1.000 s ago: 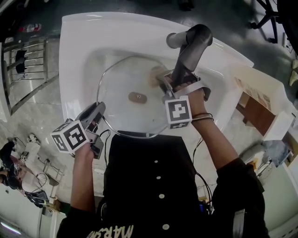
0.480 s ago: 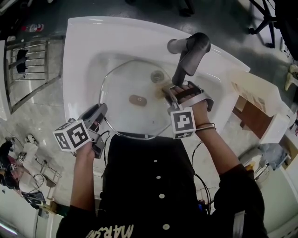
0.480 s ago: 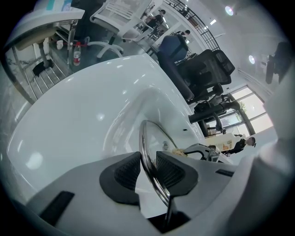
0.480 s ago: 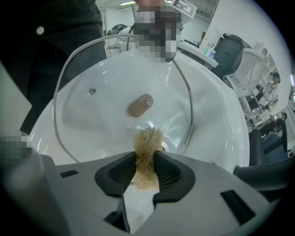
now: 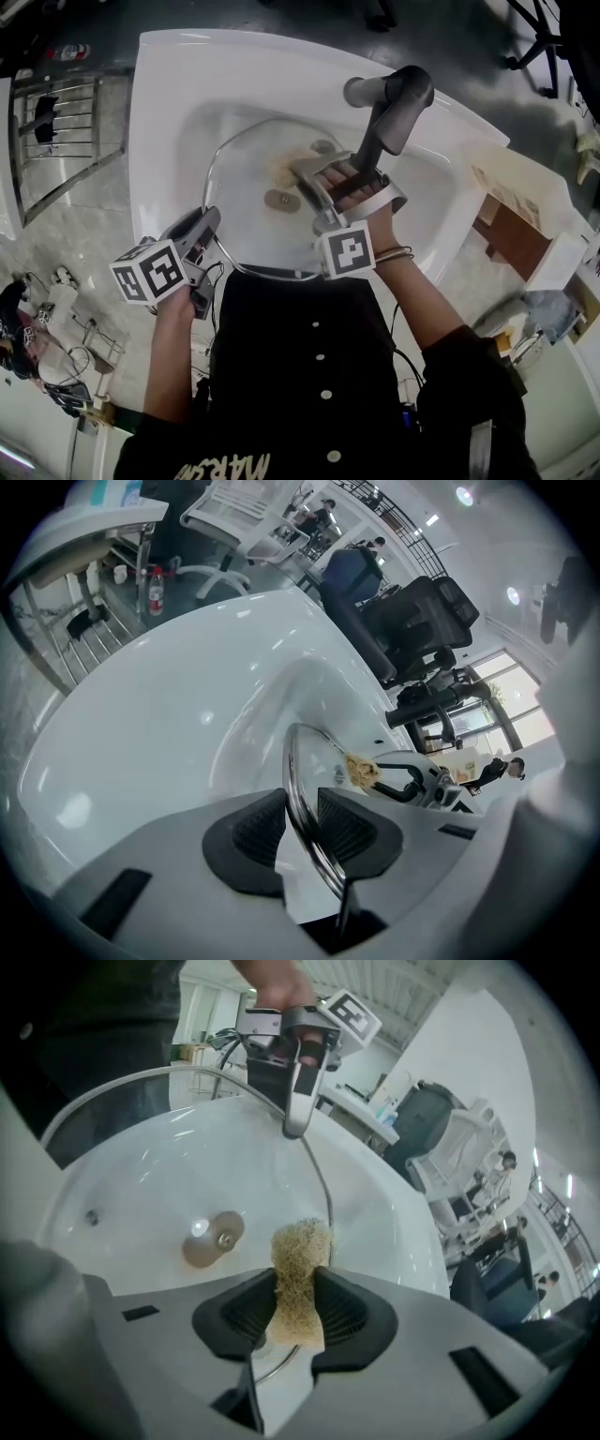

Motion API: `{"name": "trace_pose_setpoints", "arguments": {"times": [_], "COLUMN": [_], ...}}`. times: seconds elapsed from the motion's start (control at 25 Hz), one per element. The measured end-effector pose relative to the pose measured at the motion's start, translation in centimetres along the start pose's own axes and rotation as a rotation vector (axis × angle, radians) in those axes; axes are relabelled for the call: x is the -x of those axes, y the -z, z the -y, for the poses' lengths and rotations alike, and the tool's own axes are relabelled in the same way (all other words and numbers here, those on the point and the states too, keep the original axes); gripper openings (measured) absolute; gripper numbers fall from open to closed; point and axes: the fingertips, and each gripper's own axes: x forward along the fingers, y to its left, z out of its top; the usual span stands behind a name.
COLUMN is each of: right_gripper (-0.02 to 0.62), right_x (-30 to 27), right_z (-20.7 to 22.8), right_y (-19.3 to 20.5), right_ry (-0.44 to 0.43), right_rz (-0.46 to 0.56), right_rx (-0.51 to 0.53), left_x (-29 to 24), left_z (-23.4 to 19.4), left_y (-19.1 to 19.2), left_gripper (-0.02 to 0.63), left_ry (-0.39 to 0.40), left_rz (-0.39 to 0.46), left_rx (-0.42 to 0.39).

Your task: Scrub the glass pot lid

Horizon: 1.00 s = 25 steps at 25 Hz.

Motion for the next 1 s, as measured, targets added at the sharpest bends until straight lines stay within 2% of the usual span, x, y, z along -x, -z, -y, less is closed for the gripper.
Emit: {"name": "trace_pose_setpoints", "arguments": {"times": [0.08,0.32,0.8,1.0], "right_gripper": [0.138,0.138,0.135,0.135], "right_x": [-1.4,-4.5,-5.6,-4.6], "right_z": [1.0,1.8,1.5,0.3], "right_y": [-2.4,-6.5,-6.8,-5.1], "right_ry": [0.040,0.036,-0.006,-0.041], "right_rz": [0.066,0.190,0.209,0.181], "right_rx": [0.043,0.099,0.093,0.093], "left_x": [-0.1,-0.2,-0.2,-0.1], "left_z": [0.1,0.1,0.0,0.0], "left_y": [0.1,0.2,0.1,0.0], "left_gripper": [0.124,0.124,0.123,0.123], "left_ry": [0.002,0.003,0.015,0.009], "left_rz": [-0.001,0.000,-0.009,0.002], "left_rx": [-0.001,0.000,0.012,0.009]}}
